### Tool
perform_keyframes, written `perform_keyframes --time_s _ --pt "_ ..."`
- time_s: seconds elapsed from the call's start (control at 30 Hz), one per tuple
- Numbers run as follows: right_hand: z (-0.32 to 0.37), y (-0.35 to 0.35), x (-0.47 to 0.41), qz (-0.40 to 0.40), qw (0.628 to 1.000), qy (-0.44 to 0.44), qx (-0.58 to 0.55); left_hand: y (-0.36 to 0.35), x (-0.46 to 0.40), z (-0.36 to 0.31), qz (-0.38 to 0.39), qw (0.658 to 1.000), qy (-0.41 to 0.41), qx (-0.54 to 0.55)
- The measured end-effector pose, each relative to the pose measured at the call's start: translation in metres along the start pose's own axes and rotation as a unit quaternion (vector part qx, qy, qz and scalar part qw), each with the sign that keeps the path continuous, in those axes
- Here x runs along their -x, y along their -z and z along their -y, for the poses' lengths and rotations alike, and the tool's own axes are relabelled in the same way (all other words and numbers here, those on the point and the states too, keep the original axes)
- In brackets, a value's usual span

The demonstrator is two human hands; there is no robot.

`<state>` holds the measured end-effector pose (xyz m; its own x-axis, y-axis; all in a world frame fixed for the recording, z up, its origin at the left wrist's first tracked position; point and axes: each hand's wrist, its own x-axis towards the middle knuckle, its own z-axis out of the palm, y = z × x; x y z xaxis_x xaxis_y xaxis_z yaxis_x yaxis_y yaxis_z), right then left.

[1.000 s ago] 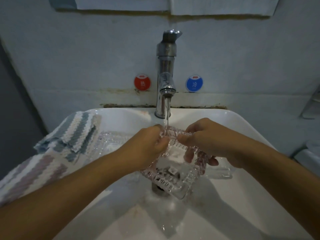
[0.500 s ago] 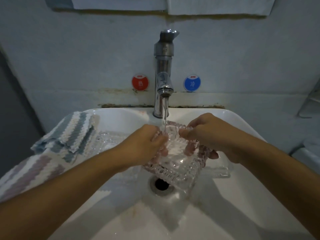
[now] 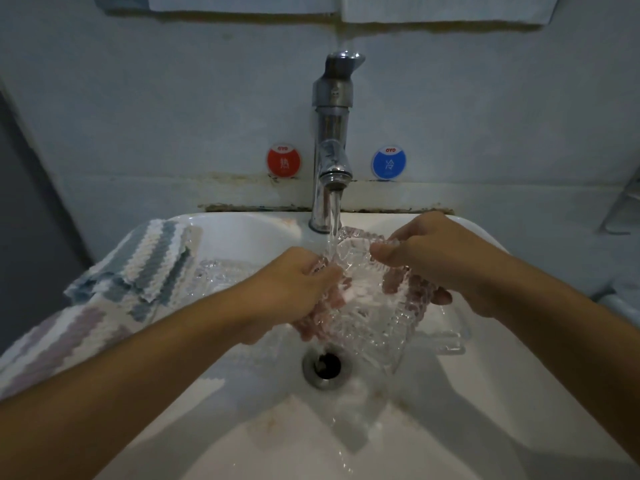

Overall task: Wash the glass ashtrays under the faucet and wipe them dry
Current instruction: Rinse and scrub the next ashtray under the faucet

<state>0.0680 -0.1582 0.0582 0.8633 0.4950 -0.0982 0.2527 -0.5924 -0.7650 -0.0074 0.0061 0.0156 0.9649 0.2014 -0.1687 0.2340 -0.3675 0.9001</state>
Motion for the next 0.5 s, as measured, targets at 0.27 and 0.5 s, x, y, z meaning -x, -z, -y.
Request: perform_keyframes --time_s 0.27,0.5 --pt "-0.004 0.000 -0.003 -0.001 1.000 0.013 0.005 0.002 -0.001 -0.001 0.018 1.000 0.005 0.006" --pt "-0.008 0.006 -0.010 -0.018 1.000 0.002 -0.018 0.004 0.003 0.000 0.040 0.994 0.033 0.092"
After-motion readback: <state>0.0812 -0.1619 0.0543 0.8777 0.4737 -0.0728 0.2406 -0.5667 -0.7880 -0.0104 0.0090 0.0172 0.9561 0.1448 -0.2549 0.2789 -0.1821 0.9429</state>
